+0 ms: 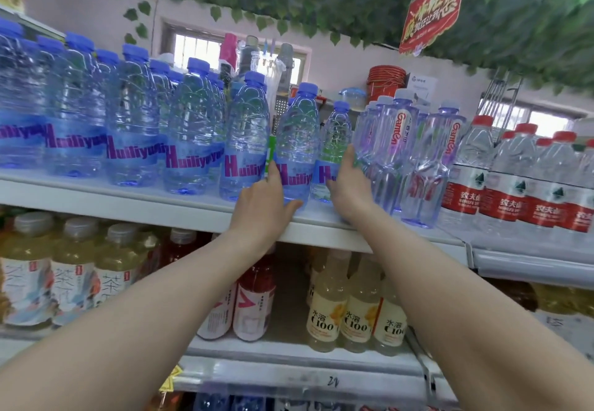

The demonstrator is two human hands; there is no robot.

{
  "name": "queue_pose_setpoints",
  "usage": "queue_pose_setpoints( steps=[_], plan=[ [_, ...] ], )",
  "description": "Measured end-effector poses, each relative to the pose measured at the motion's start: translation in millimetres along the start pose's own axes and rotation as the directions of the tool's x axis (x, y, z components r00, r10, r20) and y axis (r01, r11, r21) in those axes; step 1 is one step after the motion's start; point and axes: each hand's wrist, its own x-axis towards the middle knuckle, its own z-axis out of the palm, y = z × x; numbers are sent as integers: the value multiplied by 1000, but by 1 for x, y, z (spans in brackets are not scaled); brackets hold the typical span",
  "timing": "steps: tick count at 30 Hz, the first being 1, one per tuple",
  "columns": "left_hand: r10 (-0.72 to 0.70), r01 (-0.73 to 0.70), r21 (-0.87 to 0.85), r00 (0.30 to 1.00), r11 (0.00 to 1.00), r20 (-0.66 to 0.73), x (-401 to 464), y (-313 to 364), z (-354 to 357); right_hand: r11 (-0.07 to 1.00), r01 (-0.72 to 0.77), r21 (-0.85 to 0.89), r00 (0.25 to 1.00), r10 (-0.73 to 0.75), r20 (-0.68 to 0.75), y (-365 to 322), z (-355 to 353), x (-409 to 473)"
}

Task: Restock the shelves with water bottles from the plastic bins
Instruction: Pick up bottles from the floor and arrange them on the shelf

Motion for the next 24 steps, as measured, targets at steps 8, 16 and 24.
queue_pose_setpoints(
  steps=[8, 16, 24],
  plan=[
    [69, -67, -20, 990, 998, 122, -9, -6, -19, 829, 327, -454, 926, -377, -22, 7, -36, -66],
    [377, -371, 108, 926, 922, -32, -68, -54, -58, 698, 446, -560, 855, -518, 36, -26, -34, -145],
    [316, -322, 190, 947, 927, 62, -169, -180, -71, 681, 583, -443, 786, -612, 94, -72, 62, -234]
  ],
)
